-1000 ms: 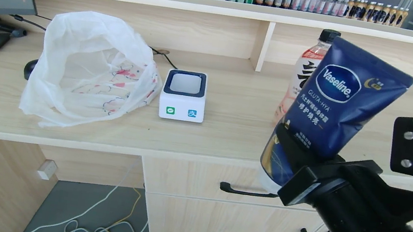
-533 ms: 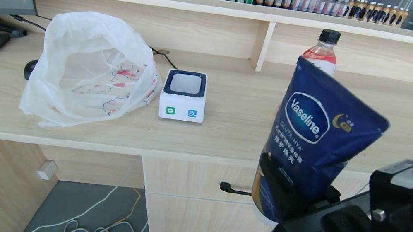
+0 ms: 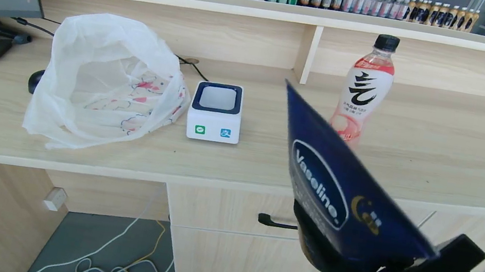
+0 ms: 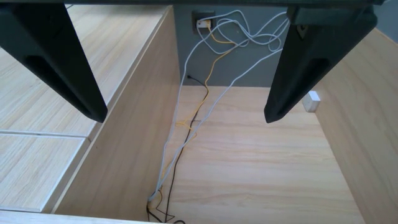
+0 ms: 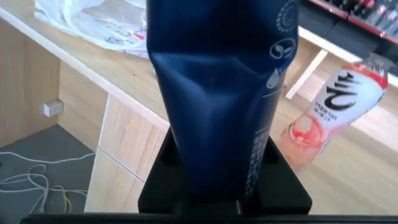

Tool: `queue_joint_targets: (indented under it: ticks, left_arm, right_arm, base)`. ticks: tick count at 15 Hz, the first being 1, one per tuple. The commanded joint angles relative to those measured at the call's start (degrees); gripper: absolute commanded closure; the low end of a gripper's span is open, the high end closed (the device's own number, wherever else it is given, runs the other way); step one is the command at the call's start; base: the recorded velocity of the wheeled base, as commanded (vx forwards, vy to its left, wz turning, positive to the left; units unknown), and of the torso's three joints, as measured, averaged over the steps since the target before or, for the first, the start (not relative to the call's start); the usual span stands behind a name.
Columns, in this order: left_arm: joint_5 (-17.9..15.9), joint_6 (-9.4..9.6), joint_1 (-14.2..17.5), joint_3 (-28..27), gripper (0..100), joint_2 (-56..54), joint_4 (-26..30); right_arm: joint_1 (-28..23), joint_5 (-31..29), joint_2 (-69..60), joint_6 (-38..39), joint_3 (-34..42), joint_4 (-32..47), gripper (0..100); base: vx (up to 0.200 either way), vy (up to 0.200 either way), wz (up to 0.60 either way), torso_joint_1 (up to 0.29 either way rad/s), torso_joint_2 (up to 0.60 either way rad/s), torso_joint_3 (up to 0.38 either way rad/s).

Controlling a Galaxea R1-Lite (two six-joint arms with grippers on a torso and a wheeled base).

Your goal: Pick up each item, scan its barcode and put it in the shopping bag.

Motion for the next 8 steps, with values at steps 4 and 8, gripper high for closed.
queue_joint_targets:
  ticks: [4, 8]
  left_arm:
    - [0.01, 0.0, 0.04, 0.0, 0, -0.01, 0.0]
    - [0.01, 0.0, 0.04, 0.0, 0, -0.01, 0.0]
  right_arm:
    - [-0.02, 14.71, -0.17, -12.83, -0.51, 0.34, 100]
    - [-1.16, 22.1, 1.5, -16.7, 1.34, 0.69, 100]
  base:
    - [0.0, 0.0, 0.0, 0.0, 0.0, 0.0]
    - [0.0, 0.0, 0.0, 0.0, 0.0, 0.0]
